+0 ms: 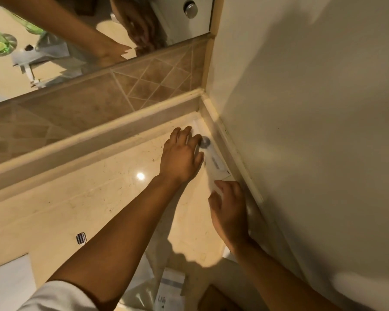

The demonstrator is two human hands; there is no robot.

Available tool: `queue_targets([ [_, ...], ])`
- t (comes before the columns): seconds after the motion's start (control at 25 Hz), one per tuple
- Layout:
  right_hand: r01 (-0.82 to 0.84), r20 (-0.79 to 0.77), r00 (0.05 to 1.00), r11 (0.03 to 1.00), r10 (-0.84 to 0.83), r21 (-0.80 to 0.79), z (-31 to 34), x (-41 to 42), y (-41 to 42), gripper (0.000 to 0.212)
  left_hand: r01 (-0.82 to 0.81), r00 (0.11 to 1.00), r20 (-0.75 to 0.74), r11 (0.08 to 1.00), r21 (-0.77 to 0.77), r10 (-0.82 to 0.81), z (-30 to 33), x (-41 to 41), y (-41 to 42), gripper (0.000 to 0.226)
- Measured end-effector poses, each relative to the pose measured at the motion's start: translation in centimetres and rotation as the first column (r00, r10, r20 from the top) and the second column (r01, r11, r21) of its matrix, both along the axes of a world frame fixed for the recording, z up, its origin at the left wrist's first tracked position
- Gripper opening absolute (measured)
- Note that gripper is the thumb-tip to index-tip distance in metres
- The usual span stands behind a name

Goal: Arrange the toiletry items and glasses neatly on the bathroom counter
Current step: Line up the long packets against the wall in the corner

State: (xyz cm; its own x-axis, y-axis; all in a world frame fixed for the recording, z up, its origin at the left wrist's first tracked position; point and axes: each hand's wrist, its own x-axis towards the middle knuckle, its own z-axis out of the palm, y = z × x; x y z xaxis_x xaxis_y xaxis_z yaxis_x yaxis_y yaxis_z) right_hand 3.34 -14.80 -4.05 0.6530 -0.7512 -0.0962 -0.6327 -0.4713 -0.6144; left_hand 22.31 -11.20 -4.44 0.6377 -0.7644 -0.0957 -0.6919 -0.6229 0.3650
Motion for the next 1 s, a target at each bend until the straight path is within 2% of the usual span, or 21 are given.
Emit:
queue_targets([
  [0.12,-0.229,-0.287,0.942,0.957,0.172,-0.177,-0.2,0.6,0.1,0.056,0.105,0.994,-0.038,0.989,0.105,-0.101,-0.7,-0.1,0.1,0.053],
  [0.24,-0.29,-0.416,0.888,0.939,0.194,-0.182,-0.5,1.1,-0.1,0.067,0.134,0.991,-0.045,0.974,0.181,-0.128,-1.2,0.3,0.0,0.059],
  [0.48,-0.283,-0.421,0.89,0.936,0.175,-0.211,-0.6,1.7,-0.2,0.067,0.156,0.987,-0.054,0.969,0.19,-0.148,-0.8,0.9,-0.5,0.058],
  [1.0,-0.276,-0.469,0.865,0.95,0.178,-0.148,-0.5,1.6,0.4,0.069,0.174,0.983,-0.083,0.969,0.174,-0.161,-0.9,0.8,-0.9,0.057],
])
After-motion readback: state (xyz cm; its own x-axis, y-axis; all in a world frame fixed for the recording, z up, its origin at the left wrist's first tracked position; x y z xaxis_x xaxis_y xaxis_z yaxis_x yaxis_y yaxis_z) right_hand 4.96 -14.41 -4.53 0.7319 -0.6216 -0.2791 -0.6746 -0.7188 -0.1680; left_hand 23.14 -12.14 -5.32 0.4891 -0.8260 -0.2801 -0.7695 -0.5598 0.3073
